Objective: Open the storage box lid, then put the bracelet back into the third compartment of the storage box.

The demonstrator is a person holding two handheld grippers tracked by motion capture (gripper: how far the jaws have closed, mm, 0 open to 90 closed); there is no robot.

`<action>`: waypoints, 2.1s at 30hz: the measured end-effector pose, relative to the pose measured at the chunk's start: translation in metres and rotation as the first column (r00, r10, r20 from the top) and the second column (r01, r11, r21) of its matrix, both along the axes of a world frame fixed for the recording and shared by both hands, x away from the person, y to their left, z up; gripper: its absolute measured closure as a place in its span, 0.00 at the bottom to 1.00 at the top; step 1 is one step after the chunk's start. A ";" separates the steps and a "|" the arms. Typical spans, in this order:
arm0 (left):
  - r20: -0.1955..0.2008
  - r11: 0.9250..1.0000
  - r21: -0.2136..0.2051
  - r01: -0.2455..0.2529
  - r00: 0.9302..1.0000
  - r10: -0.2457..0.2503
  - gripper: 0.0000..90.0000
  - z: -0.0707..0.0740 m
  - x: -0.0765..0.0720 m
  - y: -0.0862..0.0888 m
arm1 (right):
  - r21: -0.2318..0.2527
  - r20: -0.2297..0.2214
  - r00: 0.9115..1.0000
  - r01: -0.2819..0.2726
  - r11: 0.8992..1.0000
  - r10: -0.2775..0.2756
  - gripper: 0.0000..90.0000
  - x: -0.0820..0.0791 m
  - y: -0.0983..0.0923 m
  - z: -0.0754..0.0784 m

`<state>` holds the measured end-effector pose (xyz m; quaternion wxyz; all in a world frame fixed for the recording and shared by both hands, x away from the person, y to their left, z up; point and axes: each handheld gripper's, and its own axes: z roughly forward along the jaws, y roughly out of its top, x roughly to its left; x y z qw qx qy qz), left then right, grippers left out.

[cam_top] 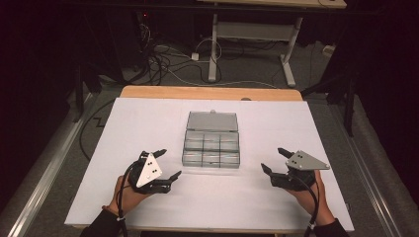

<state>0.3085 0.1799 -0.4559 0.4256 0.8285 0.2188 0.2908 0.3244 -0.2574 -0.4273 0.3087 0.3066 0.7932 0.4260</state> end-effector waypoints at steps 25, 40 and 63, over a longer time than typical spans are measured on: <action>-0.089 0.996 0.009 -0.083 0.993 0.084 0.20 -0.029 -0.034 0.054 | -0.115 -0.219 0.963 0.134 0.984 -0.157 0.41 -0.021 -0.053 -0.041; -0.106 0.996 -0.003 -0.087 0.991 0.086 0.20 -0.031 -0.029 0.058 | -0.089 -0.328 0.940 0.069 0.994 -0.095 0.97 -0.017 -0.055 -0.043; -0.100 0.998 -0.008 -0.068 0.993 0.067 0.20 -0.031 -0.027 0.057 | -0.090 -0.256 0.963 0.056 0.994 -0.078 1.00 -0.019 -0.050 -0.038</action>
